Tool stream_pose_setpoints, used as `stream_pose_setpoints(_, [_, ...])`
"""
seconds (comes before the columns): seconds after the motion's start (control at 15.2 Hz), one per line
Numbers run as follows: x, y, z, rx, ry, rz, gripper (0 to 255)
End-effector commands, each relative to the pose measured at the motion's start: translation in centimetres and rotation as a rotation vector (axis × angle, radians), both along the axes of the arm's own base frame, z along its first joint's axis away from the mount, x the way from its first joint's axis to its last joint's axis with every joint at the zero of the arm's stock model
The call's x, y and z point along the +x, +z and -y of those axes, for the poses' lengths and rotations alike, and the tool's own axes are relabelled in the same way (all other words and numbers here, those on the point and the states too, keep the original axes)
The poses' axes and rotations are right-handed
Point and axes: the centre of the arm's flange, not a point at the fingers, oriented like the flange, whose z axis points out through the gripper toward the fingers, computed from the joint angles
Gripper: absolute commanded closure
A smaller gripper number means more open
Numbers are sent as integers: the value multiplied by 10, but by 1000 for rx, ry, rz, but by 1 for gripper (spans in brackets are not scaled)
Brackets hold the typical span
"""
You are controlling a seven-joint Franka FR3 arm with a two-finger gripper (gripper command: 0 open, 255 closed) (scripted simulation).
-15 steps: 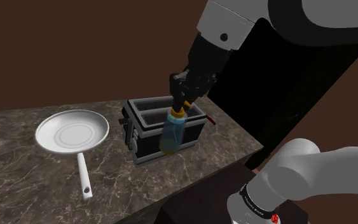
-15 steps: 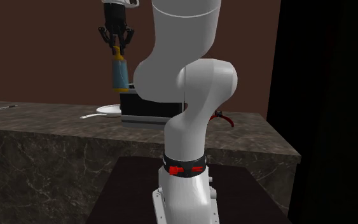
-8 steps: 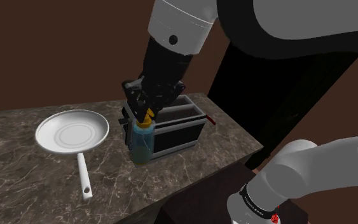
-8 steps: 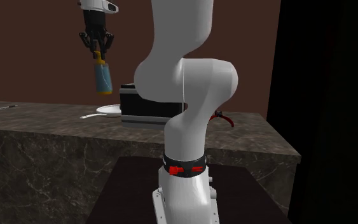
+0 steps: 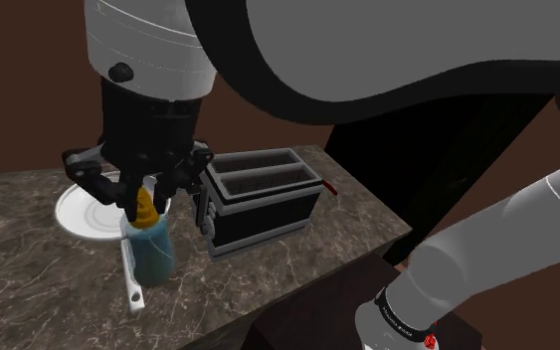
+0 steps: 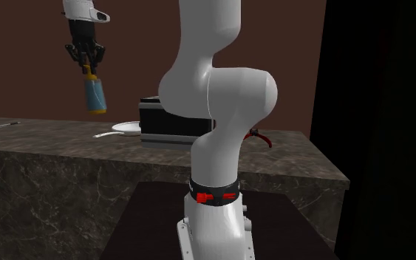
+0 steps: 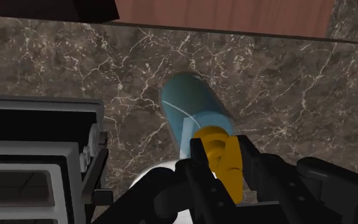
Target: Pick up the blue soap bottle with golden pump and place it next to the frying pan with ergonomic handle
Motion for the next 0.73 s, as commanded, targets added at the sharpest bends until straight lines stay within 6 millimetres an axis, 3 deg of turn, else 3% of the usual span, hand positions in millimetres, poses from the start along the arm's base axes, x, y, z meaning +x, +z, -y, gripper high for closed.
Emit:
stream_pose_setpoints(0.0, [6,-1,-23,3,-4,3,255])
stream_pose_setpoints(0.66, [42,-20,-149,3,-4,3,255])
